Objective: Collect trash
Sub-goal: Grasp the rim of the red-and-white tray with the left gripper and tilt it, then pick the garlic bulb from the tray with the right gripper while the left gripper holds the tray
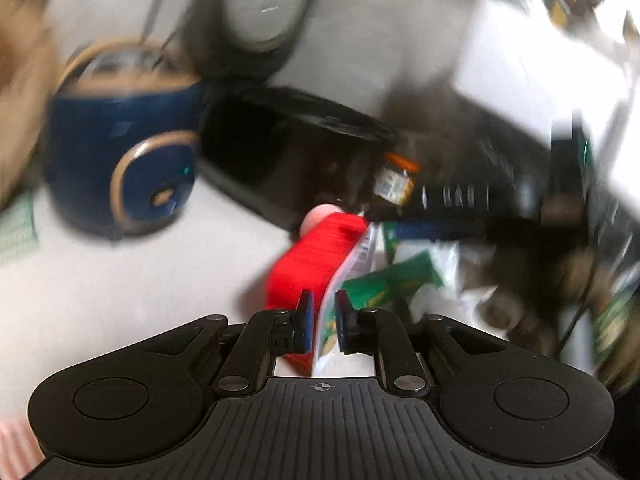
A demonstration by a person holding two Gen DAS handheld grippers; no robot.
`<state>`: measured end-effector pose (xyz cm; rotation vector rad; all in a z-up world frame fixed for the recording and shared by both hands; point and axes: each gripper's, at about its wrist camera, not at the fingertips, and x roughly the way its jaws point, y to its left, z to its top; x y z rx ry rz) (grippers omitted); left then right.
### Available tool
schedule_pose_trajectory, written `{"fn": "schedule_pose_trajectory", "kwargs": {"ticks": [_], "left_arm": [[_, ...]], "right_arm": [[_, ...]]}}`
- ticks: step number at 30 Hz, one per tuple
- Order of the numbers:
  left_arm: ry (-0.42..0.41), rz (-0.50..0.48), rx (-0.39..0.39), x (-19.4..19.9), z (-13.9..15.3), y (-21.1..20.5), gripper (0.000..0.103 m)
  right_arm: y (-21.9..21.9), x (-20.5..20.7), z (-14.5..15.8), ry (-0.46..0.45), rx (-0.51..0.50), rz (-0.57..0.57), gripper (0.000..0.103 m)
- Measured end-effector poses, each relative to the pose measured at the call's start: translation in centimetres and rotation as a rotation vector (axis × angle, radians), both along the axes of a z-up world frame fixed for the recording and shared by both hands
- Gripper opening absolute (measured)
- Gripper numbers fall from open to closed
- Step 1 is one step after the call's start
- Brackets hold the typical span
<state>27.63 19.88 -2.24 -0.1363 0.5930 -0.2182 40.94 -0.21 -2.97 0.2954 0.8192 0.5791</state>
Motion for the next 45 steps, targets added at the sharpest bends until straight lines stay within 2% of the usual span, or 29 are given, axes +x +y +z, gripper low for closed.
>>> {"fn": "schedule_pose_trajectory", "kwargs": {"ticks": [2,3,4,7,8,10,11,13,16,18,19,21,22,24,25,28,31,35,40,43,45], "left_arm": [[-0.043,0.065,0.186,0.5,-0.9,-2.4,0.019],[-0.05,0.109,0.246,0.9,-1.6,-2.9,0.018],[-0.044,0.133,0.259,1.3,-2.0,-2.8,0.016],[0.028,0.14,0.15,2.7,-2.8,-1.8,0.015],[0.03,0.144,0.128,2.7,-2.8,-1.6,0.015],[-0.002,0.144,0.103,2.1,-2.4,-1.5,0.015],[-0.018,0.145,0.088,1.8,-2.2,-1.4,0.015],[-0.047,0.149,0.049,0.9,-1.9,-0.8,0.015],[-0.09,0.112,-0.03,0.0,-1.1,-0.4,0.015],[-0.085,0.064,-0.022,0.4,-1.1,-1.2,0.017],[-0.07,0.051,0.026,0.8,-1.4,-2.0,0.02],[-0.043,0.087,0.126,1.3,-2.2,-3.1,0.023],[-0.032,0.115,0.136,1.5,-2.7,-3.1,0.026],[-0.013,0.163,0.107,1.9,-3.3,-2.5,0.03],[-0.01,0.181,0.097,2.0,-3.6,-2.2,0.031],[0.015,0.203,0.106,2.6,-4.4,-1.5,0.031],[0.035,0.234,0.087,3.6,-4.9,-0.2,0.031],[0.022,0.295,0.11,4.7,-5.0,1.5,0.031],[0.023,0.354,0.106,4.9,-4.4,3.4,0.026],[0.004,0.311,0.011,3.4,-3.3,3.8,0.026],[-0.04,0.234,-0.047,2.1,-2.8,3.3,0.026]], "right_arm": [[-1.2,-0.5,1.0,-0.042,-0.001,-0.026,0.054],[-1.6,-0.9,1.4,-0.067,-0.016,-0.037,0.054],[-2.0,-1.5,1.7,-0.092,-0.038,-0.044,0.056],[-2.4,-3.1,1.4,-0.152,-0.112,-0.017,0.058],[-2.4,-3.7,1.0,-0.17,-0.137,-0.006,0.058],[-1.9,-4.3,0.3,-0.189,-0.164,0.008,0.054],[-1.5,-4.5,-0.1,-0.193,-0.17,0.016,0.045],[-0.4,-4.6,-0.5,-0.202,-0.171,0.043,0.038],[1.5,-3.9,-1.0,-0.231,-0.201,0.065,0.038],[2.7,-2.7,-1.8,-0.228,-0.226,0.098,0.038],[3.2,-2.0,-2.4,-0.209,-0.24,0.12,0.038],[4.0,-0.7,-4.1,-0.161,-0.264,0.14,0.038],[4.4,-0.2,-5.0,-0.137,-0.278,0.146,0.038],[4.7,0.5,-6.4,-0.114,-0.299,0.131,0.04],[4.6,0.6,-6.8,-0.108,-0.3,0.117,0.037],[4.1,0.4,-6.9,-0.077,-0.267,0.1,0.036],[4.2,-0.7,-6.0,-0.115,-0.255,0.119,0.036],[4.3,-2.4,-4.2,-0.179,-0.235,0.174,0.036],[4.3,-4.2,-4.2,-0.185,-0.256,0.218,0.036],[3.9,-5.3,-4.2,-0.179,-0.245,0.237,0.036],[3.8,-5.9,-4.3,-0.19,-0.253,0.232,0.036]]}}
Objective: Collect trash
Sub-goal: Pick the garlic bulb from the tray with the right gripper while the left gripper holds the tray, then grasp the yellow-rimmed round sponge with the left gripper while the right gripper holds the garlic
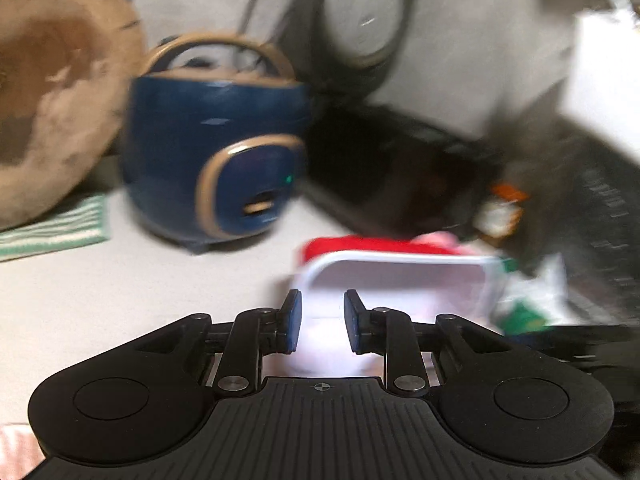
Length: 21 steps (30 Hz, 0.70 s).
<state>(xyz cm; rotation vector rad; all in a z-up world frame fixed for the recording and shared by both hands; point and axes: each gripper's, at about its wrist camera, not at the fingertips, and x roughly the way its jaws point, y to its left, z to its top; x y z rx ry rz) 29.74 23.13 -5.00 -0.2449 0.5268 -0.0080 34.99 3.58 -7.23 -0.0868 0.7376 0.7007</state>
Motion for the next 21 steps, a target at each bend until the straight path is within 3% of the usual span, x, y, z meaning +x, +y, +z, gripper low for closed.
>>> {"fn": "schedule_pose_trajectory", "kwargs": {"ticks": [3,7,10,13,15,21], "left_arm": [[0.011,-0.131,0.004,-0.4,-0.1,-1.7,0.026],[0.087,-0.248,0.14,1.4,-1.0,-4.6,0.027],[0.125,-0.304,0.187,2.2,-1.2,-5.7,0.027],[0.188,-0.507,0.159,1.0,-1.2,-6.6,0.027],[0.225,-0.602,0.196,-0.6,-1.1,-7.3,0.03],[0.307,-0.647,0.317,-3.7,-1.1,-7.0,0.03]], "right_arm": [[-0.4,-0.3,-0.1,0.003,0.012,-0.033,0.036],[-1.9,-1.1,1.1,-0.013,0.055,-0.078,0.036],[-3.5,-2.1,2.0,-0.033,0.062,-0.12,0.036],[-5.3,-2.9,2.4,-0.045,0.052,-0.17,0.036],[-6.4,-3.4,2.5,-0.042,0.048,-0.199,0.036],[-9.1,-5.5,2.2,0.005,0.058,-0.255,0.036]]}}
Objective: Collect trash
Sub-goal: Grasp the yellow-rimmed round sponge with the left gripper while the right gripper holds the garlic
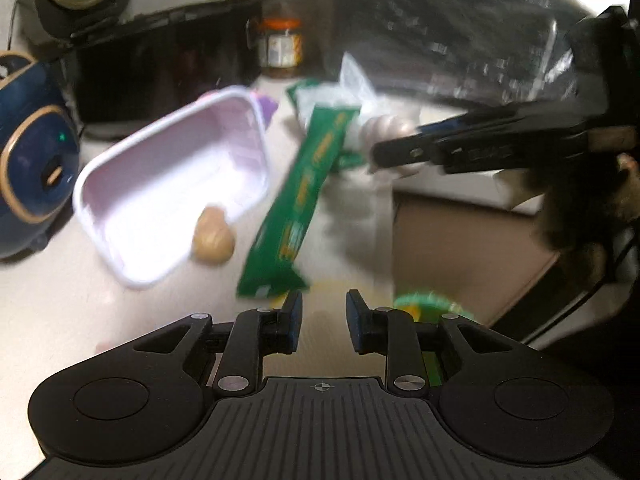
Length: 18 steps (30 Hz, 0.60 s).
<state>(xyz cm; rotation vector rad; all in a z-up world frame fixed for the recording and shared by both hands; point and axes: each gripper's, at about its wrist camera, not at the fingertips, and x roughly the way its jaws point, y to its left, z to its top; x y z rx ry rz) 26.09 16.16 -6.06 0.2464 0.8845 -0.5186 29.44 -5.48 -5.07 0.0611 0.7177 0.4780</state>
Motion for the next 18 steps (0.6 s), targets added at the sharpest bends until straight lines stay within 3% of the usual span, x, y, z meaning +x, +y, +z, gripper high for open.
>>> {"fn": "schedule_pose_trajectory", "kwargs": {"ticks": [3,7,13,18], "left_arm": [[0.004,0.088,0.083,0.1,-0.6,1.0,0.027],[0.086,0.23,-0.009,1.2,-1.5,4.0,0.026],[0.205,0.364,-0.202,1.1,-2.9,7.6,0.028],[0.244,0.413,-0.276,0.2,-3.1,9.1,0.028]], "right_arm": [[0.3,-0.9,-0.9,0.098,0.051,0.063,0.036],[2.5,-2.2,-3.0,0.211,0.074,0.176,0.036],[4.5,-2.1,-3.6,0.179,0.042,0.211,0.036],[5.5,-2.7,-3.7,0.162,0.017,0.231,0.036]]}}
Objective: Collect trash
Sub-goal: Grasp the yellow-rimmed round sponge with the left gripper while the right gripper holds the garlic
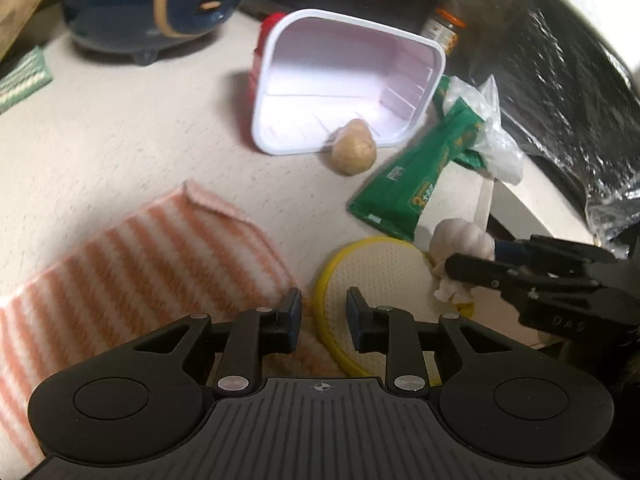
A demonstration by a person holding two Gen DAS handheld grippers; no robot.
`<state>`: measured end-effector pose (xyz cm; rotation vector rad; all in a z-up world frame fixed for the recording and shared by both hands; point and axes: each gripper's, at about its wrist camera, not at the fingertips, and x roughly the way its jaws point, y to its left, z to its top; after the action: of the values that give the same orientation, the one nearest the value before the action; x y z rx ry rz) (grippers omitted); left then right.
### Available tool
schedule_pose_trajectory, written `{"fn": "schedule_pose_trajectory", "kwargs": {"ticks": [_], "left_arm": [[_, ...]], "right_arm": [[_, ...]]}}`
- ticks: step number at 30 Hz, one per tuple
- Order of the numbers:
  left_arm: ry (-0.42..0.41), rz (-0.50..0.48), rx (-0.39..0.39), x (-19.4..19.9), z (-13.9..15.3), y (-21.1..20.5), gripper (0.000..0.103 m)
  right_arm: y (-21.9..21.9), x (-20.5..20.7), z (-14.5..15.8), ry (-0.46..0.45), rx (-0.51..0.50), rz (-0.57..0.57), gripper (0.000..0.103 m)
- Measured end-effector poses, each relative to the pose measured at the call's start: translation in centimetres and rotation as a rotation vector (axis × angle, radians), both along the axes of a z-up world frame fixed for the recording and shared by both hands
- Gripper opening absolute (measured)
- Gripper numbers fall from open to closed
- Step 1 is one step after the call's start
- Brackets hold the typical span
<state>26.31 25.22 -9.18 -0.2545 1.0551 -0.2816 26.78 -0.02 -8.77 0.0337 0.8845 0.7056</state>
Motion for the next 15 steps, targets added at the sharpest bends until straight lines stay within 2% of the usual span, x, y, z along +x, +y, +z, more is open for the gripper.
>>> {"fn": "schedule_pose_trajectory", "kwargs": {"ticks": [6,9,11,13,15], "left_arm": [[0.019,0.042,-0.116,-0.2,-0.4,0.8,0.029],[-0.037,0.047,-0.141,-0.3,0.7,0.5,0.03],[-0.077,0.044,-0.184,-0.3,1.5,0.6,0.03],[-0.095,0.032,-0.24,-0.2,1.9,0.8,0.03],[-0.105,0.015,-0.25,-0.2,2.0,0.5,0.031]], "right_arm": [[0.4,-0.3,0.0,-0.013,-0.015,-0.002,0.036],[0.3,-0.3,-0.1,-0.015,-0.016,-0.008,0.036],[0.4,-0.4,-0.1,-0.018,-0.02,-0.013,0.036],[0.4,-0.5,-0.1,-0.02,-0.023,-0.018,0.037],[0.4,-0.6,-0.1,-0.02,-0.023,-0.024,0.037]]}}
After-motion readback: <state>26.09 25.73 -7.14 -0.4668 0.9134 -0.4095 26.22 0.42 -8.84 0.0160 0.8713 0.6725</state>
